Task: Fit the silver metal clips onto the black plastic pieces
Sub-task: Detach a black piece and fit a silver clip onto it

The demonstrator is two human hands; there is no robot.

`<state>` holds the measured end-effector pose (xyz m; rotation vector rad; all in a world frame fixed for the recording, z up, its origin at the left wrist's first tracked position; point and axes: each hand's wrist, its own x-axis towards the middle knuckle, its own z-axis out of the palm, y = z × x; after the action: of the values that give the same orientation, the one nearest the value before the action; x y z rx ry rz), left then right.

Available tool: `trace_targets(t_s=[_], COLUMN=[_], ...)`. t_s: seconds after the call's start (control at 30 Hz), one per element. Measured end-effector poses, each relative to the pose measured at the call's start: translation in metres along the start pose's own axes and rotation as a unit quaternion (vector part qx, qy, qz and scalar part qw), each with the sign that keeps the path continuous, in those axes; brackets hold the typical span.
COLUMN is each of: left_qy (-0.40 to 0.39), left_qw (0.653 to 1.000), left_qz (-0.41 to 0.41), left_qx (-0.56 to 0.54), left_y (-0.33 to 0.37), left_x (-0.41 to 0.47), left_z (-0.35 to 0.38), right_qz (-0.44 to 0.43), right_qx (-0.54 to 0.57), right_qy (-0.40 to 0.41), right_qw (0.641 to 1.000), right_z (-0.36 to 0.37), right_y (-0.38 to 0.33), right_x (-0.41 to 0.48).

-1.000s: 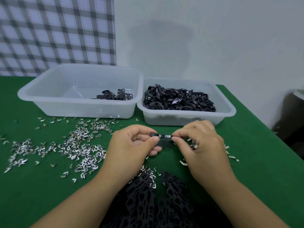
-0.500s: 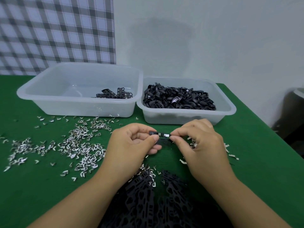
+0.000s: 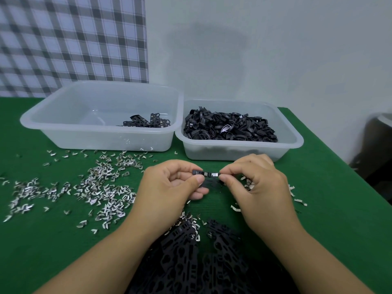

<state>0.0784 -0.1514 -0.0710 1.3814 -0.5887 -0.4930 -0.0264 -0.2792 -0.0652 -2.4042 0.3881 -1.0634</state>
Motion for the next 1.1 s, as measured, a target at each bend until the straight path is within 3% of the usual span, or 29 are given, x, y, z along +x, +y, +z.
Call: trace_targets(t_s=[0.3, 0.53, 0.93, 1.1], left_qy=[-0.006, -0.011, -0.01, 0.001], left_qw=[1.0, 1.0, 1.0, 0.999], left_qz=[-0.012, -0.009, 0.006, 0.021], left_qx=[-0.008, -0.012, -0.028, -0.026], left_y=[0.0, 0.002, -0.001, -0.001], left_x=[0.001, 0.001, 0.002, 0.001], left_z=[-0.001, 0.0, 0.0, 0.0], right_qz=[0.125, 0.073, 0.155, 0.142], right_qx=[0.111, 0.043, 0.125, 0.112], right_qy=[-0.038, -0.03, -0.065, -0.054], right_qw=[0.985, 0.996, 0.978, 0.982], right_z=[0.003, 0.003, 0.005, 0.006], right_y=[0.0, -0.004, -0.007, -0.011], right_x=[0.0, 0.0, 0.003, 0.005])
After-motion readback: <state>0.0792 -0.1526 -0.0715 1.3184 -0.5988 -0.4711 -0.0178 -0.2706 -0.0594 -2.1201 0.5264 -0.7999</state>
